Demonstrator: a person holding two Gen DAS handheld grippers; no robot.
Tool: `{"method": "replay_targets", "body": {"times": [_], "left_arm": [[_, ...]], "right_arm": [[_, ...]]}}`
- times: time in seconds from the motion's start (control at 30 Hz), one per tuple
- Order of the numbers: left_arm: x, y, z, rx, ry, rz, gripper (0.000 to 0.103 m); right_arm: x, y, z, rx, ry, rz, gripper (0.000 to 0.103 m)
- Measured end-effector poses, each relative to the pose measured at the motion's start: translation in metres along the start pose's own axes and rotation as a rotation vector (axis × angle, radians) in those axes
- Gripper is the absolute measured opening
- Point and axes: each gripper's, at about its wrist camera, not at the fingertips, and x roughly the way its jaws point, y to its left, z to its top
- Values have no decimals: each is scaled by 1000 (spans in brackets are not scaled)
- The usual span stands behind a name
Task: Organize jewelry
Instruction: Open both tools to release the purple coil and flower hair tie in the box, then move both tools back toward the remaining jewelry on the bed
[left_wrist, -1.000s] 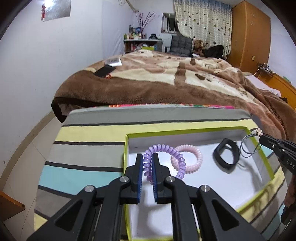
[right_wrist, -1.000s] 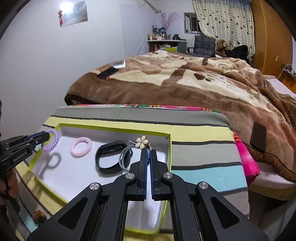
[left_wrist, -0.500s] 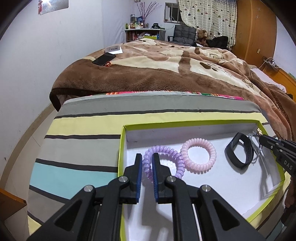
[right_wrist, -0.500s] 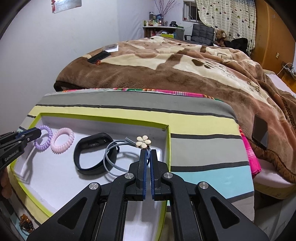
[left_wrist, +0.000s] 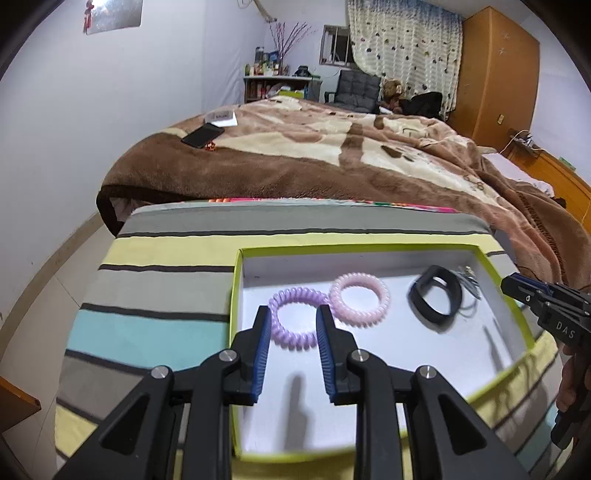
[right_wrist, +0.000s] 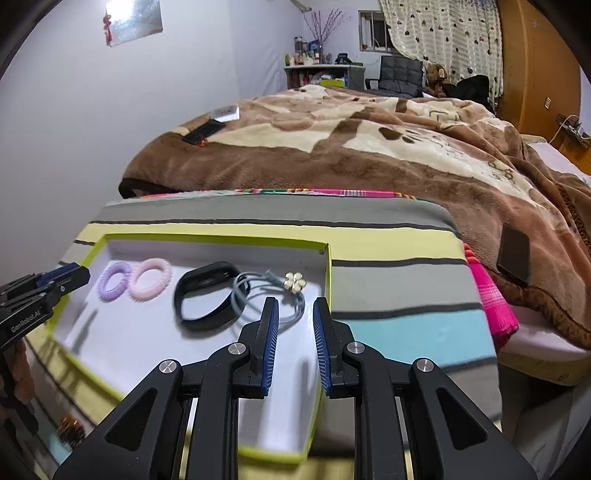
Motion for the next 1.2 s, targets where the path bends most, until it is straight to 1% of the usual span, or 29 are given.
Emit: {"method": "replay_targets", "body": {"times": [0.23,0.47,0.67,0.9,1.2], "left_arm": [[-48,0,-25,-27,-53,-46,26],[-91,-7,-59,-31,-93,-64,26],[-121,-16,-88,-21,-115,-70,26],[-143,-27,-118,-1,-130,-71,26],[-161,-33,-151,14,-115,-92,26]], "right_arm": [[-51,5,-27,4,-64,49,20],[-99,15,-65,-7,-117,93,20],[-129,20,-99,-5,-136,112,20],[-151,23,-130,-3,-143,115,20],[-167,21,-161,8,-127,114,20]]}}
